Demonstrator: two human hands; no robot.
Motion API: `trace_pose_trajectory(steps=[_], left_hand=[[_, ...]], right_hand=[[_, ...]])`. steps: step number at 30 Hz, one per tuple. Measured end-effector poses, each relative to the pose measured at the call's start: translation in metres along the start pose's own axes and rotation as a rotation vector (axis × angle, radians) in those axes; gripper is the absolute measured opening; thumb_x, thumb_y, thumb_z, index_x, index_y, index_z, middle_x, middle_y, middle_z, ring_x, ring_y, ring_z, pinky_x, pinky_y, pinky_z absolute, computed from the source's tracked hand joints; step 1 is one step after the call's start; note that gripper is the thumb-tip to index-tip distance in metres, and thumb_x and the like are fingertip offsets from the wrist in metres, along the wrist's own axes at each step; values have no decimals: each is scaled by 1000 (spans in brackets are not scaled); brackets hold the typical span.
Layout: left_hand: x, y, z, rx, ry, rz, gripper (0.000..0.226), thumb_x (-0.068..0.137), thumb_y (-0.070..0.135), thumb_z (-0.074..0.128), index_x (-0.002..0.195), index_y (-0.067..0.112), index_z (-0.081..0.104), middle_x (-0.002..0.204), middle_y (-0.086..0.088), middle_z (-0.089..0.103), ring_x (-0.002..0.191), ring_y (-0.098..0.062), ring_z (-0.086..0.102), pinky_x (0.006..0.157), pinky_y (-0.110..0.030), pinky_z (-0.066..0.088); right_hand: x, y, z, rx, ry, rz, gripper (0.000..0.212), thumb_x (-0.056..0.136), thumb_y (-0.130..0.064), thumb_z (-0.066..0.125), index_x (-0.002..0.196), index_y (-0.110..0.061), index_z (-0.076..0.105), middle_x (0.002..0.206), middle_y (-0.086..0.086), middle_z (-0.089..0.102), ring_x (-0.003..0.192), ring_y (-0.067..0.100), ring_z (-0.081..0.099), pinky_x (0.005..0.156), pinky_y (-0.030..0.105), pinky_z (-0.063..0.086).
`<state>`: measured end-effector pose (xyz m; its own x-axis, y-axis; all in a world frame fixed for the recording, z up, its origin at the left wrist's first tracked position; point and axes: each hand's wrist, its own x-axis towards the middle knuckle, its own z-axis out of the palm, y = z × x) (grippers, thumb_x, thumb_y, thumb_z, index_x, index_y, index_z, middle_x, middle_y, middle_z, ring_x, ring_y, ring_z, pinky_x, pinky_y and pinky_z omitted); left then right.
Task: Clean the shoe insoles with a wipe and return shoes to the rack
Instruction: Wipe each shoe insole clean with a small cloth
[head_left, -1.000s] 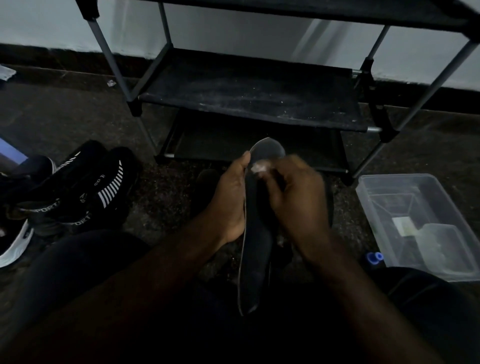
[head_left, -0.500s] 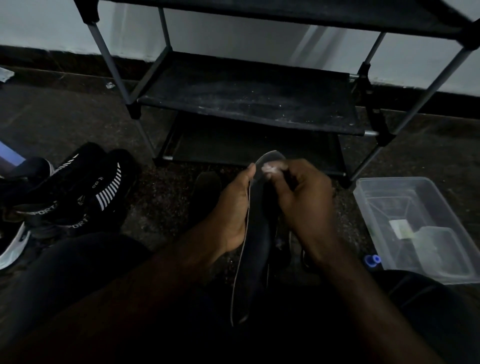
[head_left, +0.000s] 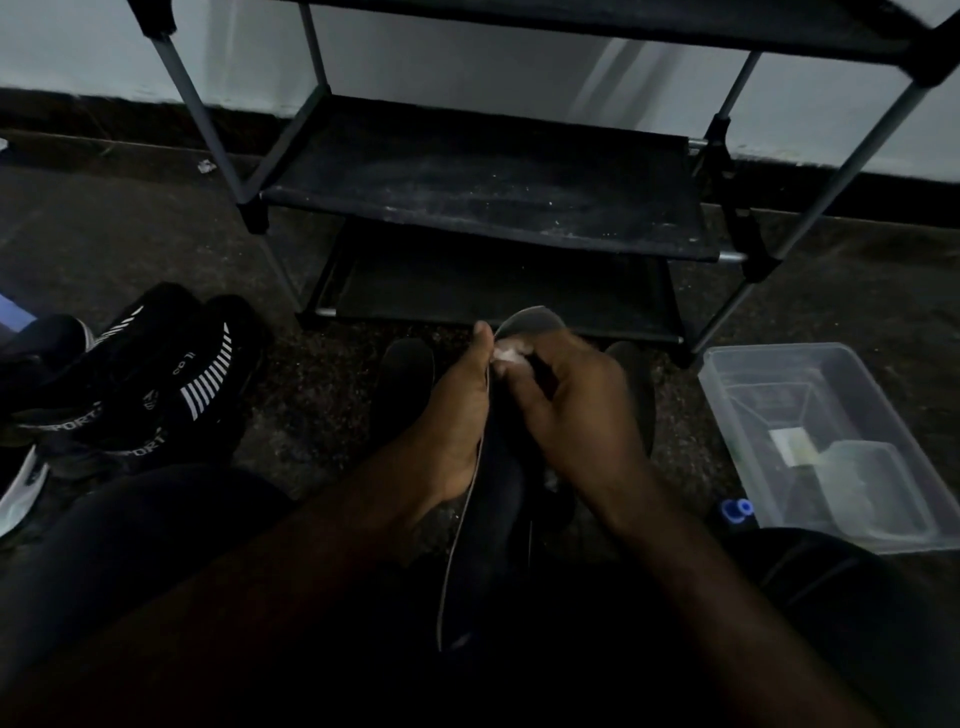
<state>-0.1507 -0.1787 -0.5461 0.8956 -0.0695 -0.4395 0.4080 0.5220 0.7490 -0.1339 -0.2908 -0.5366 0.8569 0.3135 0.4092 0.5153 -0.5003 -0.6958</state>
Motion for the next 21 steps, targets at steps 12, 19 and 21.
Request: trace_pose_trajectory(steps=[12, 19, 21], left_hand=[[-5, 0, 6, 51, -107, 2, 58, 99, 55, 30, 119, 13, 65, 106, -8, 72, 99, -20, 69, 83, -31, 53], [-4, -6, 9, 162, -45, 42, 64, 98, 57, 30, 115, 7, 66, 83, -7, 72, 70, -21, 69, 64, -32, 54], [-4, -4, 8, 128, -44, 53, 60, 99, 55, 28, 116, 12, 66, 101, -7, 74, 96, -20, 71, 83, -31, 55]], right_hand=[[-3, 4, -1, -38, 45, 33, 16, 93, -22, 59, 102, -16, 70, 97, -4, 69, 85, 8, 64, 74, 26, 52], [1, 14, -3, -110, 137, 121, 11, 95, -22, 60, 99, -17, 69, 92, -7, 67, 84, 7, 62, 76, 28, 52], [-3, 6, -1, -69, 83, 38, 10, 94, -18, 62, 98, -15, 70, 92, -9, 66, 83, 2, 60, 73, 14, 47]])
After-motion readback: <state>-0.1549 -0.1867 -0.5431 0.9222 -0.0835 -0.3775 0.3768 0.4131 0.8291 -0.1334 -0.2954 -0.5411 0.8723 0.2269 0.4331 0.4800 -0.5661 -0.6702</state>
